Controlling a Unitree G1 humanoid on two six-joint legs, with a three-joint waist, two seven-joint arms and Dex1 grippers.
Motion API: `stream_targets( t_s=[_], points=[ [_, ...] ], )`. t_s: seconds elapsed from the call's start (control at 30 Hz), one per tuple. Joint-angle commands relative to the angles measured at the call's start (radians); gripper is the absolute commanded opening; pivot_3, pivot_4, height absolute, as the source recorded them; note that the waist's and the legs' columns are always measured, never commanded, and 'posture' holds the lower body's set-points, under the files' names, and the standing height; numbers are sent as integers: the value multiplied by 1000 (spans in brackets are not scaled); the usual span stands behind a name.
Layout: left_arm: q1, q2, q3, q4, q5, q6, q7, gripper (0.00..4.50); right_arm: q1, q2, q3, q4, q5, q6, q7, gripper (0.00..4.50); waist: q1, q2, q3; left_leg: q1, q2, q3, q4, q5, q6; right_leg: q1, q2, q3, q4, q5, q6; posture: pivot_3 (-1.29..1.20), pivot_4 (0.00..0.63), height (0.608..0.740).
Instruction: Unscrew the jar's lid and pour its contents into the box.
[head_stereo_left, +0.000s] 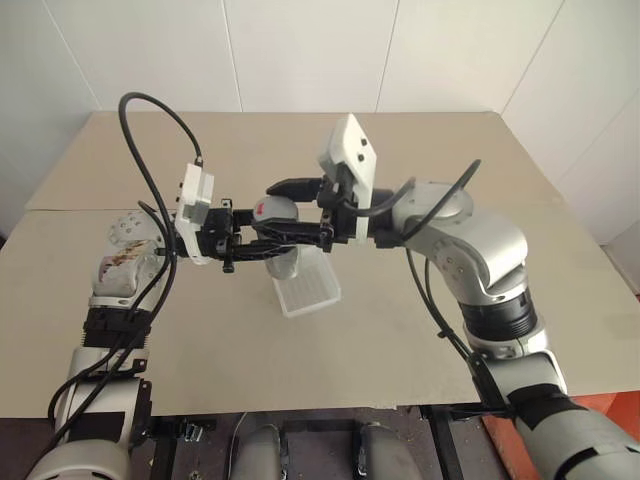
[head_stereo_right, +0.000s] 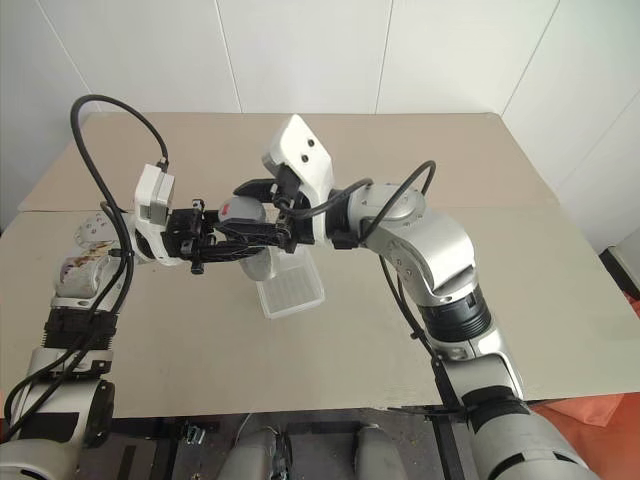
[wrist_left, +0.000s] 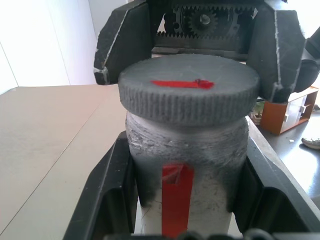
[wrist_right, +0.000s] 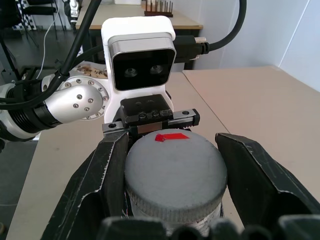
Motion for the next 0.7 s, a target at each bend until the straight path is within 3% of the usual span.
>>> stream_targets(
  t_s=[0.03,0.17,0.27,0.47,0.63,0.7],
  points=[
    [-7,6,12,-36,-13,-6,-1,2034,-39,15,-75,-7,49,37,-25,2727,0,0,0,0,0,0,0,0,0,0,0,0,0,0,0,0,150,740],
    [-2,6,8,-32,-9,-14,-8,2034,-109,63,-239,75,188,171,-108,2727,0,0,0,0,0,0,0,0,0,0,0,0,0,0,0,0,150,740],
    [0,9,11,-25,-2,-25,-7,2034,-104,18,-287,86,182,176,-131,2727,3,0,0,0,0,0,0,0,0,0,0,0,0,0,0,0,150,740],
    [3,10,27,-19,27,-68,45,2034,164,-185,-144,5,-121,-71,-169,2727,8,0,0,0,-1,0,0,-1,1,1,-1,0,-2,0,0,0,150,740],
    [40,-9,12,-18,168,-241,189,2034,453,-276,-112,39,-252,-184,-184,2727,5,0,0,0,-1,1,0,0,1,0,-1,1,-4,0,1,0,150,740],
    [46,-14,-1,-9,226,-306,241,2034,493,-285,-113,37,-247,-175,-158,3466,-2,0,0,0,-1,1,0,0,1,0,-1,2,-4,0,1,0,150,740]
  ],
)
